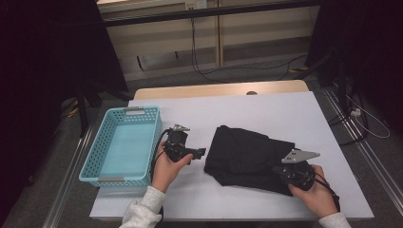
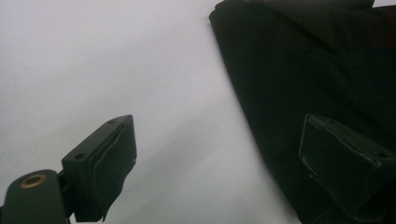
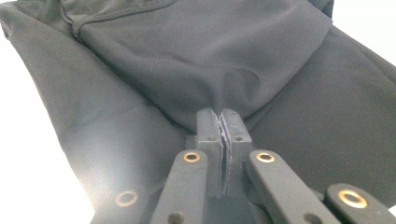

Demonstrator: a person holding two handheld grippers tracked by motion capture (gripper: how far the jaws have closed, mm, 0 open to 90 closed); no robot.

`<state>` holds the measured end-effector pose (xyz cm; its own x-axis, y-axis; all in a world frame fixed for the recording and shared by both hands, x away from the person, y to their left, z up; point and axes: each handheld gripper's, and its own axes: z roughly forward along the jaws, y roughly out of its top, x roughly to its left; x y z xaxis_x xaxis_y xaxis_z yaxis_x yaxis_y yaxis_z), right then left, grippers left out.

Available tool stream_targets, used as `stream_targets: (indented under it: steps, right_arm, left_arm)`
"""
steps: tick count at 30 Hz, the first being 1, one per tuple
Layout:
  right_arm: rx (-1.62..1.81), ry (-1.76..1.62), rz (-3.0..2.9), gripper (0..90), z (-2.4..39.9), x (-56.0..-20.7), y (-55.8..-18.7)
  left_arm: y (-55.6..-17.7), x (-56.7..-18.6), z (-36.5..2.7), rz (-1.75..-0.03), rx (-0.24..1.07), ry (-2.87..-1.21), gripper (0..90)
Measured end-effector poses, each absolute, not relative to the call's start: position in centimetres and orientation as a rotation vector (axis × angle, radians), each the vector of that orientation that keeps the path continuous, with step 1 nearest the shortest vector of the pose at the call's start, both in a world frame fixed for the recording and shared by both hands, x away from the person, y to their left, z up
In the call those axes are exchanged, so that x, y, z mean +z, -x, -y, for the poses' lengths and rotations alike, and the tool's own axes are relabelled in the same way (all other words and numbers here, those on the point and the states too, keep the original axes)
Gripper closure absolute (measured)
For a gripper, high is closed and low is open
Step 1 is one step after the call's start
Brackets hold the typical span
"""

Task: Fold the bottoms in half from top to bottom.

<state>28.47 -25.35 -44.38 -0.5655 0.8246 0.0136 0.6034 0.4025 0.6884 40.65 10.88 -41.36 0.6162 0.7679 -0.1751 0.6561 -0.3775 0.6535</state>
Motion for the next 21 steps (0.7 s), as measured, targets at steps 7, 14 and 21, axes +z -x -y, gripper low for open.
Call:
stream_targets:
  steps: [7, 14, 21]
  right_arm:
    - [0.948, -1.222, -2.327, 89.2, 25.8, -43.5, -27.9]
    - [0.945, -1.220, -2.286, 89.3, 27.1, -42.8, -26.6]
    - [0.947, -1.267, -2.254, 89.3, 29.1, -42.7, -24.6]
  left_arm:
    - [-40.5, -41.4, -11.0, -1.118, 0.201, -2.135, 10.9]
    - [-40.7, -41.4, -10.9, -1.115, 0.190, -2.130, 10.9]
    - [-40.7, -41.6, -10.3, -1.104, 0.179, -2.143, 10.9]
